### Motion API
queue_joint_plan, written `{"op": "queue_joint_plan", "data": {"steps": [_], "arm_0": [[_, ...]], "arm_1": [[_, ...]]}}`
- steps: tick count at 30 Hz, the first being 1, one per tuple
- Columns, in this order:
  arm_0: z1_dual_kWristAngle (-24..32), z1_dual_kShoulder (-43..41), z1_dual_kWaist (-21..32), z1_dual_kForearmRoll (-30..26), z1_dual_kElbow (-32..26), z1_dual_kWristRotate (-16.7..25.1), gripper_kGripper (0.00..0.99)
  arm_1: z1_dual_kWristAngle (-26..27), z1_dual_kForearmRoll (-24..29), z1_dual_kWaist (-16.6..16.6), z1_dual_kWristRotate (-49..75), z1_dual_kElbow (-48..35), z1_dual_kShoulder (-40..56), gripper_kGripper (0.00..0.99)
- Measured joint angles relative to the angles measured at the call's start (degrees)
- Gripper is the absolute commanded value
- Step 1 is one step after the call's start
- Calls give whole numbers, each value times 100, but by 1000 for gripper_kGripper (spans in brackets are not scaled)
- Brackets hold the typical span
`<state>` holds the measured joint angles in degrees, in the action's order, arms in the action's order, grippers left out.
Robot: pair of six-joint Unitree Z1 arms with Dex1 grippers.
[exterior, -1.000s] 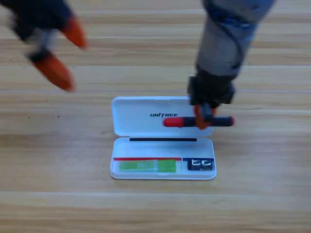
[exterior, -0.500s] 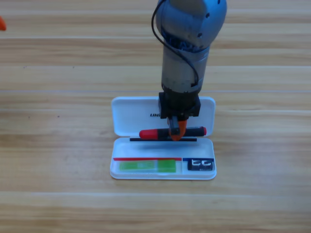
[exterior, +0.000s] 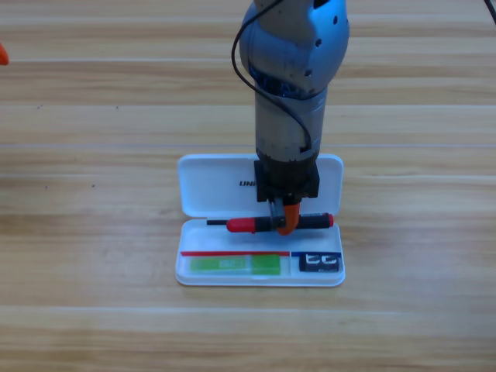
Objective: Clean up eraser and pencils
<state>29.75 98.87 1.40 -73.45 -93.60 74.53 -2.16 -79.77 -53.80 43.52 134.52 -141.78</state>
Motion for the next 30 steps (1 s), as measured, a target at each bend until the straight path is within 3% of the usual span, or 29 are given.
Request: {"op": "queue_joint_plan", "data": {"steps": [1,2,4,5,12,16,24,30], "arm_0": [[0,0,0,0,8,0,990],[0,0,0,0,15,0,990],[2,0,0,2,19,0,990],[8,0,0,5,20,0,990],[12,0,0,12,61,44,990],[15,1,0,13,61,44,990],[18,3,3,13,61,44,990],[22,20,7,13,61,45,990]], "arm_1": [[0,-3,-4,-5,0,0,106],[0,-3,-8,-16,0,0,307],[0,-3,-21,-42,0,0,827],[0,-3,-27,-53,0,0,920],[61,-23,-80,-181,0,14,957],[355,-45,-144,-212,-102,154,957],[567,-47,-304,-295,-387,1442,957],[743,-49,-315,-295,-865,1889,957]]}}
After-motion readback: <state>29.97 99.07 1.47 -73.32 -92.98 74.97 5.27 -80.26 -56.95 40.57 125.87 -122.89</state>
